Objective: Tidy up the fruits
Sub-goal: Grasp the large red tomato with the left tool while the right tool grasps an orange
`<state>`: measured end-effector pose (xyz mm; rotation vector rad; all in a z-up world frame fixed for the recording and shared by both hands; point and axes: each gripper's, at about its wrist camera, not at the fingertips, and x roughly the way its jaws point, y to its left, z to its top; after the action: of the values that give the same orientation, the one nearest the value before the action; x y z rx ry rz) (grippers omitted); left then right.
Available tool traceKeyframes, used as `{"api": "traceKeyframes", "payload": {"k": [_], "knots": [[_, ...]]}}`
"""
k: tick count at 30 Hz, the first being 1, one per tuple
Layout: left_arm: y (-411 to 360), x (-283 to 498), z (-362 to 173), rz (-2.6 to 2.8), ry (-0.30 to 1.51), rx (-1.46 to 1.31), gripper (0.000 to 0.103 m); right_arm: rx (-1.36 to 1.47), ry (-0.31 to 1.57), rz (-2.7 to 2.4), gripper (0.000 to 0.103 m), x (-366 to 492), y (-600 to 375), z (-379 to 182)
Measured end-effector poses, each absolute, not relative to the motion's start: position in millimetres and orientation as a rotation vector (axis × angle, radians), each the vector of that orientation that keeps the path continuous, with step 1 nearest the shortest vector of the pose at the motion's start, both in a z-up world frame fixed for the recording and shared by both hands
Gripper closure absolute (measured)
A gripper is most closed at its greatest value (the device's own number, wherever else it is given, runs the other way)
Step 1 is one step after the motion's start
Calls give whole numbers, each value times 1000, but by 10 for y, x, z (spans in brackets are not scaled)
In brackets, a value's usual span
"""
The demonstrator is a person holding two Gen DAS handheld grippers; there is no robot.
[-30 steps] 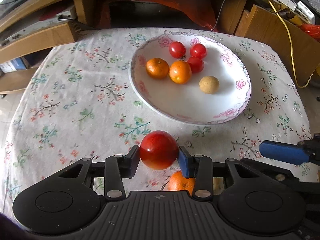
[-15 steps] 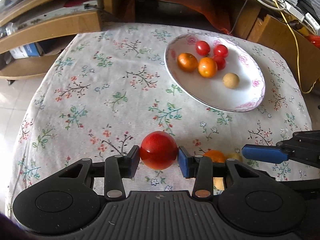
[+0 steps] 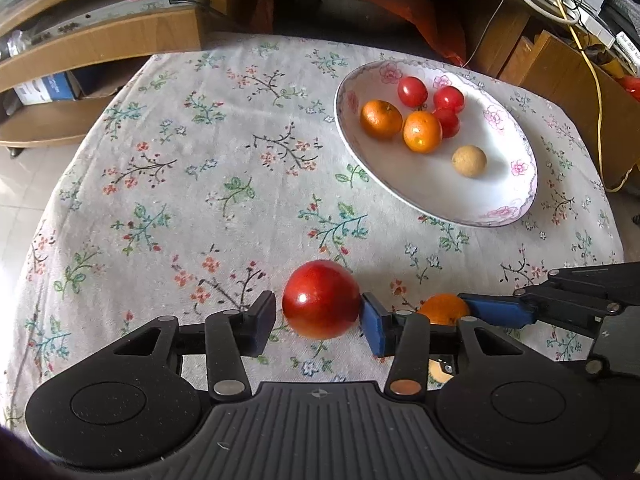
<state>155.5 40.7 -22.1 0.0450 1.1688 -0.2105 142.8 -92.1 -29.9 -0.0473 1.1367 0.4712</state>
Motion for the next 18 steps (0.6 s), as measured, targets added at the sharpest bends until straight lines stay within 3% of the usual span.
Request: {"api": "traceKeyframes", "payload": {"k": [7, 18], "knots": [[320, 1593, -257, -216, 1170, 54, 49, -3, 1119, 438, 69, 1467, -1063, -234], [325, 1637, -275, -195, 1166, 47, 41, -7, 1119, 382, 69, 1582, -1144, -342]]}}
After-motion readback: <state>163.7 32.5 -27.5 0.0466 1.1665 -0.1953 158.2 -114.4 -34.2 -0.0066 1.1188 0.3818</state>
